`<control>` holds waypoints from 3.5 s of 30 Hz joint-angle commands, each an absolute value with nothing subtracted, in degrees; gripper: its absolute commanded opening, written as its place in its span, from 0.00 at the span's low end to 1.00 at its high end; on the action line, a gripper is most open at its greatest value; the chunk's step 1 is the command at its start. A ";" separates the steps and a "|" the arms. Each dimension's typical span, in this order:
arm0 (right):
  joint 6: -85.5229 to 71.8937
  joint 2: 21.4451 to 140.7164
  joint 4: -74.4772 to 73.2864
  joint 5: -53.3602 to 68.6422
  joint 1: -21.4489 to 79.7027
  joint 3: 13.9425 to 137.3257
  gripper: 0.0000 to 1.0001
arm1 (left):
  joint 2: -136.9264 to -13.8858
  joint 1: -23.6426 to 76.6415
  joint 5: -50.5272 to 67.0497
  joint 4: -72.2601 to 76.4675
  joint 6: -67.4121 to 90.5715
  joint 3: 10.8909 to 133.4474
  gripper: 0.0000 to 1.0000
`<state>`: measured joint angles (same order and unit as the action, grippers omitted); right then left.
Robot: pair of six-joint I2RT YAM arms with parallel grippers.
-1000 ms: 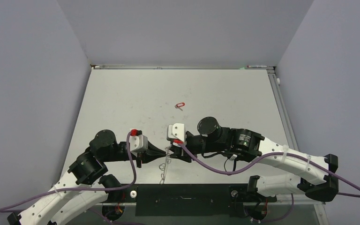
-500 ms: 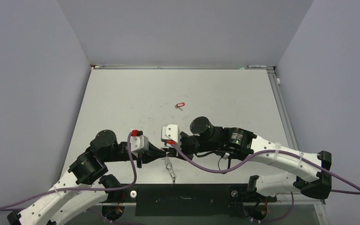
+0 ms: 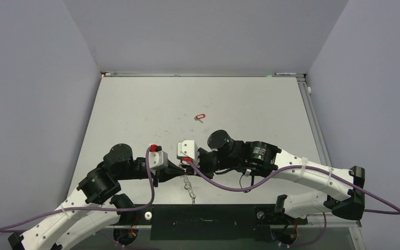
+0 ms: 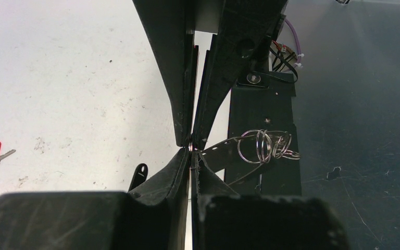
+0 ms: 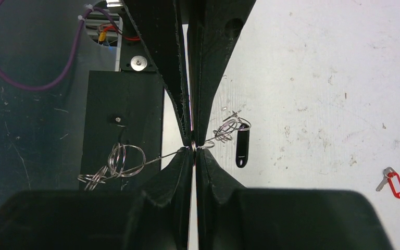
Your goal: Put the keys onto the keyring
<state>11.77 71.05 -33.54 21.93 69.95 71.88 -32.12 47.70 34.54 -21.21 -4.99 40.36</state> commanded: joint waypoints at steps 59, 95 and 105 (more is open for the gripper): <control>-19.50 56.42 49.90 24.43 68.95 35.25 0.05 | -19.66 48.15 30.35 20.25 21.16 26.46 0.19; -13.55 54.34 30.32 26.05 68.91 40.69 0.30 | -17.80 48.09 27.99 11.88 14.33 29.00 0.00; -8.54 54.94 23.65 25.57 68.78 43.18 0.05 | -18.71 48.09 29.72 9.82 13.32 30.32 0.00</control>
